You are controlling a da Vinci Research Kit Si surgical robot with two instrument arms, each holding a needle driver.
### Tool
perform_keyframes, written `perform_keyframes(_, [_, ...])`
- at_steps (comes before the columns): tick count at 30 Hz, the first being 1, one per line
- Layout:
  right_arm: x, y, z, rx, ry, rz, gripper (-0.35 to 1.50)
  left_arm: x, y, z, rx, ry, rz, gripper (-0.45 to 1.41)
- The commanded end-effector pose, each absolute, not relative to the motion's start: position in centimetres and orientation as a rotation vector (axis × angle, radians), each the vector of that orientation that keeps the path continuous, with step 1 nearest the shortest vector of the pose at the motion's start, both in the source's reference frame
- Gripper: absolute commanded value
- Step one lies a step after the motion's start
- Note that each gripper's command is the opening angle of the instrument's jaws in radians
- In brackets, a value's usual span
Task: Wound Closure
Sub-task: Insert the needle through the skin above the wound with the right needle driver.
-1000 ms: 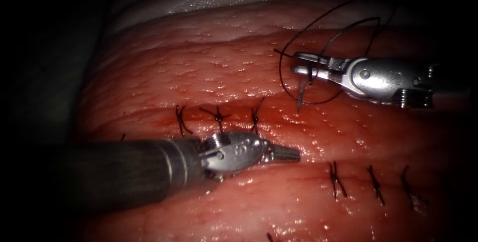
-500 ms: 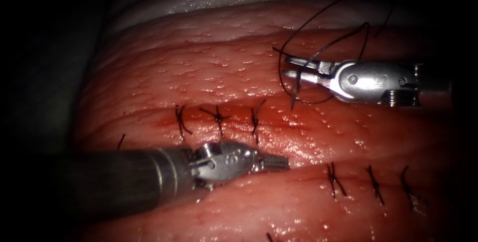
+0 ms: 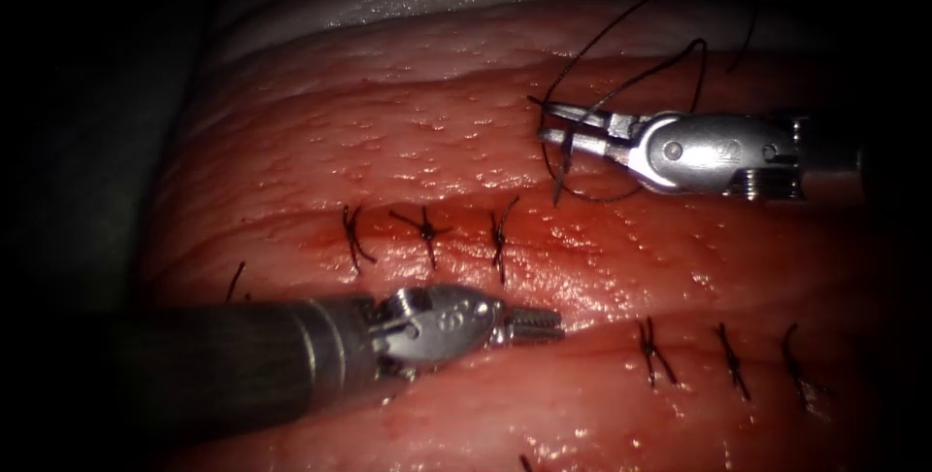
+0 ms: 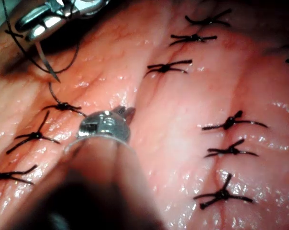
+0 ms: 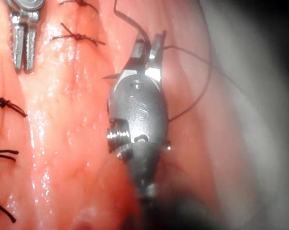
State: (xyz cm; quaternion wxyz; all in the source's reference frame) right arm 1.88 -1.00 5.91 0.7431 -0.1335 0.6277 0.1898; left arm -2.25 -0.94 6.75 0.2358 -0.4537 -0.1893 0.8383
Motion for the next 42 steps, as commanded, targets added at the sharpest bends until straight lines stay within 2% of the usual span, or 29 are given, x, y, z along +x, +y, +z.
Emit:
perform_keyframes(1, [1.98,-1.0,6.0,-0.301,1.379,0.407,-0.35,-2.30,-0.9,6.8,-1.247,-0.521,2.299,-0.16])
perform_keyframes(11, [2.00,-1.2,6.1,-0.377,1.318,0.265,-0.35,-2.25,-1.0,6.7,-1.257,-0.526,2.297,-0.15])
perform_keyframes(15, [2.00,-1.3,6.1,-0.398,1.290,0.214,-0.35,-2.19,-0.9,6.7,-1.270,-0.526,2.287,-0.25])
perform_keyframes(33, [1.94,-1.8,6.6,-0.493,1.253,0.098,-0.35,-2.06,-0.9,6.6,-1.297,-0.536,2.264,-0.22])
perform_keyframes(42, [1.87,-2.2,6.9,-0.382,1.193,0.117,-0.35,-2.00,-0.8,6.6,-1.297,-0.541,2.263,-0.27])
